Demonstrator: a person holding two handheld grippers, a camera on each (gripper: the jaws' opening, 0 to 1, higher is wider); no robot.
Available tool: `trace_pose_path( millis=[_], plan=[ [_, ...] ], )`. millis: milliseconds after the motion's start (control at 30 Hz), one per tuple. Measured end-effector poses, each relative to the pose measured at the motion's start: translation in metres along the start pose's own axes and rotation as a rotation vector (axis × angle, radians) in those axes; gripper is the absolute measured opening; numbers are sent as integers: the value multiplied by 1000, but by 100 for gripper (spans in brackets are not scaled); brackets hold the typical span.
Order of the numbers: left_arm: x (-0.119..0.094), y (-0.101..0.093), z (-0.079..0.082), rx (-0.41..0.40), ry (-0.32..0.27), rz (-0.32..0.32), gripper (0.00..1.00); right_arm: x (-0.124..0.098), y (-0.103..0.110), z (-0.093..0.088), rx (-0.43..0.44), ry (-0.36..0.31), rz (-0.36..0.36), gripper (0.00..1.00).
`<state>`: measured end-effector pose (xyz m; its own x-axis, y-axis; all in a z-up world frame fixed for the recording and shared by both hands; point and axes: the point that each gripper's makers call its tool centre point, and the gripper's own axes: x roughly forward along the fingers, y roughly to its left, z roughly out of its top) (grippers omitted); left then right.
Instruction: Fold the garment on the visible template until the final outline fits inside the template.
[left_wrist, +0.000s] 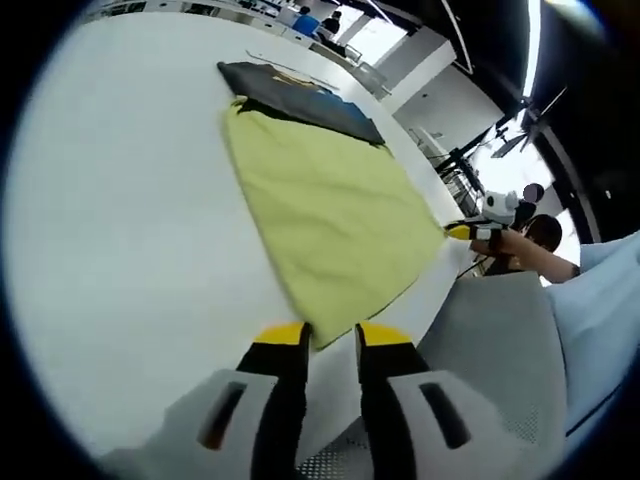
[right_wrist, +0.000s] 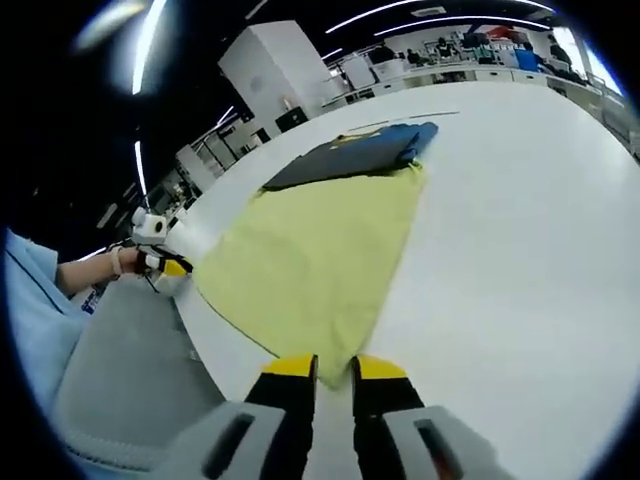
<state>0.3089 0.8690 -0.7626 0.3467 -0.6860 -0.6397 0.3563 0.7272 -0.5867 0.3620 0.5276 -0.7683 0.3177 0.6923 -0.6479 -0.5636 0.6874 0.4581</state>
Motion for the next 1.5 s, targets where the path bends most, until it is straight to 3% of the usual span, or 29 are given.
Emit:
trace_pose_path(
  millis=[67, 167, 367, 533, 1133, 1300, 1500],
  plan=[
    [1, 3, -1, -5, 3, 10, 7, 1, -3, -2, -4, 15, -15, 0],
    [3, 6, -6, 3, 29, 25, 1, 2, -2, -1, -5, 17, -15, 0],
    [-2, 1, -3, 21, 12, 17, 0, -10, 9, 6, -6, 11, 18, 0],
    [-10, -7, -4, 5, 26, -21, 0, -22, 19, 7, 59, 4, 67, 0],
    [-45, -54, -34, -42, 137, -158, 0, -59, 53, -41, 234, 5, 128, 0],
    [-53, -68, -42, -54, 162, -185, 0, -68, 64, -47, 285, -15, 143, 0],
    [-54, -70, -40, -91, 156, -193, 0, -67, 72, -50, 333, -12, 159, 0]
  ],
)
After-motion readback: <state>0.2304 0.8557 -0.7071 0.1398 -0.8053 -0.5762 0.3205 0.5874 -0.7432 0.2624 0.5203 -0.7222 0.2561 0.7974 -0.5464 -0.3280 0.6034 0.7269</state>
